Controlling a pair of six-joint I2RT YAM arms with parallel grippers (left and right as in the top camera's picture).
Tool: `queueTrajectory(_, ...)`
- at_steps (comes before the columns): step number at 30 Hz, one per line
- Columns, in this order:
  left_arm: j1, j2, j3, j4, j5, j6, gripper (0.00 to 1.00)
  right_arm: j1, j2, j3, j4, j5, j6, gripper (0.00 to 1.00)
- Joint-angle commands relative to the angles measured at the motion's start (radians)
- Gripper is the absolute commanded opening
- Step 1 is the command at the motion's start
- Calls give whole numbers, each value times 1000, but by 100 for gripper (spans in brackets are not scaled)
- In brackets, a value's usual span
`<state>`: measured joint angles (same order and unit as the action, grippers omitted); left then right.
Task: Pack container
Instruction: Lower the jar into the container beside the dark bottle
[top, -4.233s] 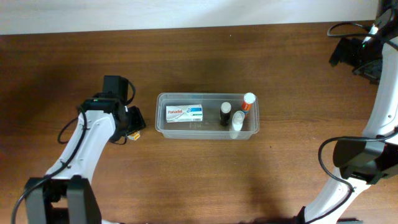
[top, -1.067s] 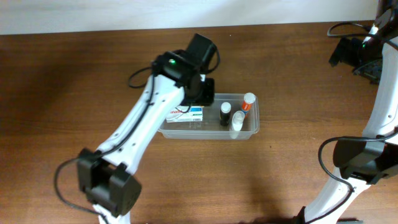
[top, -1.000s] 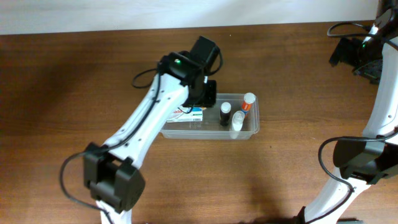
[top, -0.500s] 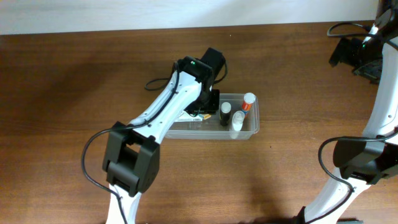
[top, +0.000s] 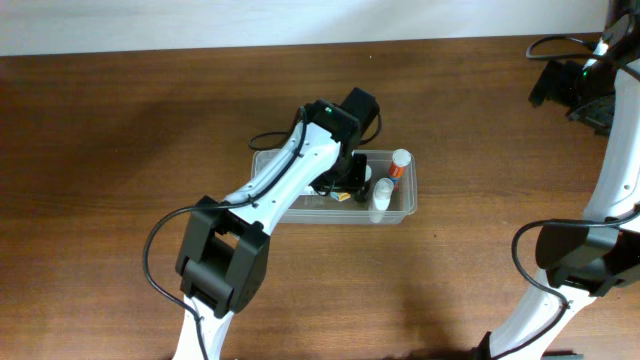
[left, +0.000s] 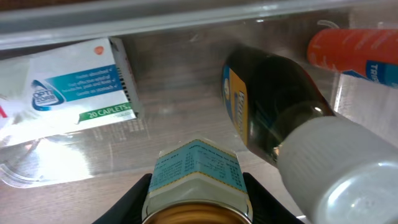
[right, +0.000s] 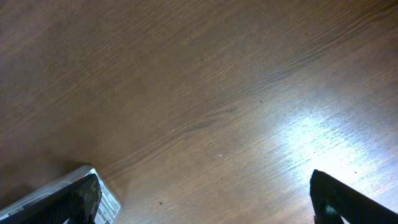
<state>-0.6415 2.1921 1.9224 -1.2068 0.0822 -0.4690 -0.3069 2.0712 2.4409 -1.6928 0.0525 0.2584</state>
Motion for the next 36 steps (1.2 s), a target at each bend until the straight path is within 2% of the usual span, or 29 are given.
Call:
queueTrajectory(1,0,2,5,-1,0,-13,36,-1,-30,10,-5,12,0,98)
queueTrajectory(14,0,2,-31,-20,0,-12,36,-1,-30,10,-5,12,0,98)
queueTrajectory(36,0,2,-90,37,0,-13,36,-1,-30,10,-5,12,0,98)
